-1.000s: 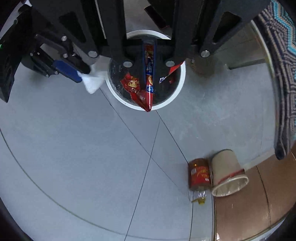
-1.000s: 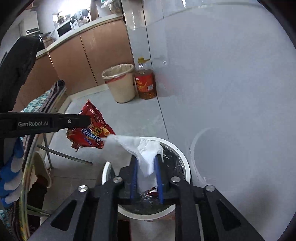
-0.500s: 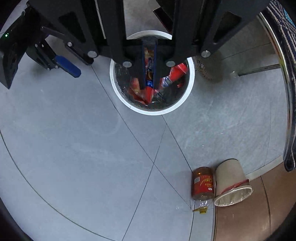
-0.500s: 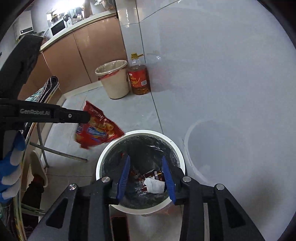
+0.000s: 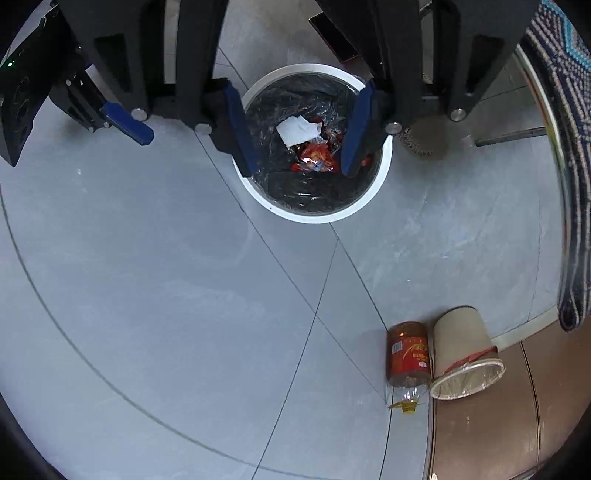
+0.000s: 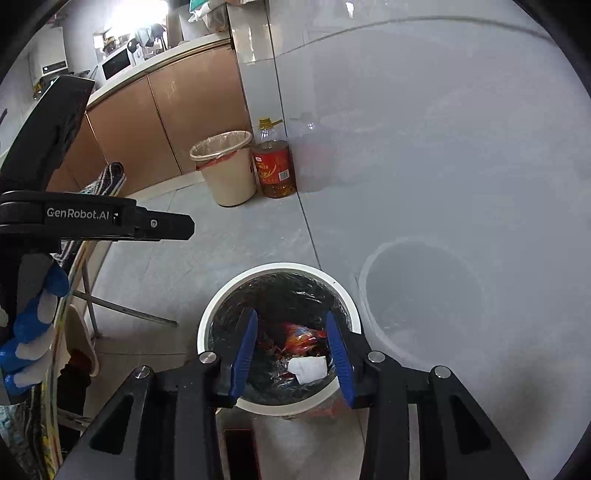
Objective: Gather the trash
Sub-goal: 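Move both tools back from the bin toward the remaining trash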
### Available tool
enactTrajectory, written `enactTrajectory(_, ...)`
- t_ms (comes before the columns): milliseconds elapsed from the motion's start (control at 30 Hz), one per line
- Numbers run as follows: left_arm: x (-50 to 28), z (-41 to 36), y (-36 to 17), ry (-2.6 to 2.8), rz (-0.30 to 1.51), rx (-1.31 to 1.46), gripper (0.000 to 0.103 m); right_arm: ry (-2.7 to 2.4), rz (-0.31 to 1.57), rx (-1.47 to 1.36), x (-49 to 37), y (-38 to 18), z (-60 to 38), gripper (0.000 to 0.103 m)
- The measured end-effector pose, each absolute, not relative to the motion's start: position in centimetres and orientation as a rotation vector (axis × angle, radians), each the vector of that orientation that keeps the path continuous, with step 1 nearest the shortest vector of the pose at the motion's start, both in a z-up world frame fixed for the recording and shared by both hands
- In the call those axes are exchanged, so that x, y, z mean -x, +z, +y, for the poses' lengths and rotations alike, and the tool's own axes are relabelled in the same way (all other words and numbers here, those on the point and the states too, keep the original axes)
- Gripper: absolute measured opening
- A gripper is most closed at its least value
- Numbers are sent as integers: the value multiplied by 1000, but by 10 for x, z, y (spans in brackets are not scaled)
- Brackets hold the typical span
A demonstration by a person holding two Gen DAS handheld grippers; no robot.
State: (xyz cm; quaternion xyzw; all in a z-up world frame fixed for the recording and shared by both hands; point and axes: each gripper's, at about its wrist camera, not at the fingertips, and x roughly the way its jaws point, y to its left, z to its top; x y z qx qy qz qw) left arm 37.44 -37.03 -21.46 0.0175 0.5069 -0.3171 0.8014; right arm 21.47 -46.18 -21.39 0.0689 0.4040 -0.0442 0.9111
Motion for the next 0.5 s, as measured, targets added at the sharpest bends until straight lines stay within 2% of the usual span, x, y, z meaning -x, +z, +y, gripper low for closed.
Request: enactTrajectory(500,-309,-304,-118,-672,814,-33,46,-60,687,-110,-168,-145,-425,39)
